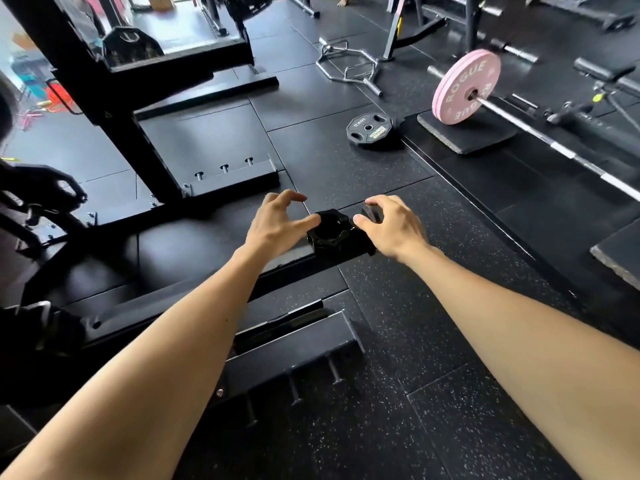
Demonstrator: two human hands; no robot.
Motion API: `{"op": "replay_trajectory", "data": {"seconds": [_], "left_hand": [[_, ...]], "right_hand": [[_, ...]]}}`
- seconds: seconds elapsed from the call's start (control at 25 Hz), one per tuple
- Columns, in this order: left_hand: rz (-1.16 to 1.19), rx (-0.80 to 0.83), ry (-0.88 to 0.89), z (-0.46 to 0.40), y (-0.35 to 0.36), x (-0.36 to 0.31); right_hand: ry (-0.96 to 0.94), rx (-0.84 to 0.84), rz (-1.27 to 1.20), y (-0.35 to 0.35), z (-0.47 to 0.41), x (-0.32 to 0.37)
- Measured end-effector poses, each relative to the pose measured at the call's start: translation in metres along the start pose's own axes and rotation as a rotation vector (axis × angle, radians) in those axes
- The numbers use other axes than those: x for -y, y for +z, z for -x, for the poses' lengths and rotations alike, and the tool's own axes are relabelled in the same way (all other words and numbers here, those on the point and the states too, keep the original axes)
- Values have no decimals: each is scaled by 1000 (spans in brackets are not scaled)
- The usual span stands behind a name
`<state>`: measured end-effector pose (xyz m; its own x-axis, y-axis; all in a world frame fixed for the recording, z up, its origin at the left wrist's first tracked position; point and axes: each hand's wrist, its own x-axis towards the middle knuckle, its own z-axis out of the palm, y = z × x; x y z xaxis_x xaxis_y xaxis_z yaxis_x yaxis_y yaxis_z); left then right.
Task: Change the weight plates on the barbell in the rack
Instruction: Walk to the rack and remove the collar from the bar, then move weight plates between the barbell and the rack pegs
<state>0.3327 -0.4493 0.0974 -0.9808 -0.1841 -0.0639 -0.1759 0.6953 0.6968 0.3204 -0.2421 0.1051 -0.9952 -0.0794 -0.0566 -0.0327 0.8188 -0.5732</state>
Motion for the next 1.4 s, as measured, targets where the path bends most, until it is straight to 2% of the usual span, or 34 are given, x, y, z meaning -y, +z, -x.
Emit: {"op": "replay_trajectory", "data": {"seconds": [0.2, 0.4, 0.68, 0.92, 1.16, 1.4], "left_hand": [[-84, -35, 134, 70, -42, -27], [-65, -97, 221, 190, -89, -61], [-8, -305, 265, 395, -155, -97], [-6, -404, 245, 528, -222, -109], [-43, -581, 191, 602, -294, -104], [-43, -676, 53, 610, -364, -86]], "right_hand": [[-153, 37, 41, -41, 71, 19], [-254, -6, 45, -93, 180, 45], [-424, -65, -15, -155, 369, 79], [-573, -75, 7, -179, 488, 131], [-695, -46, -66, -193, 543, 201], [-738, -28, -64, -198, 526, 266]]}}
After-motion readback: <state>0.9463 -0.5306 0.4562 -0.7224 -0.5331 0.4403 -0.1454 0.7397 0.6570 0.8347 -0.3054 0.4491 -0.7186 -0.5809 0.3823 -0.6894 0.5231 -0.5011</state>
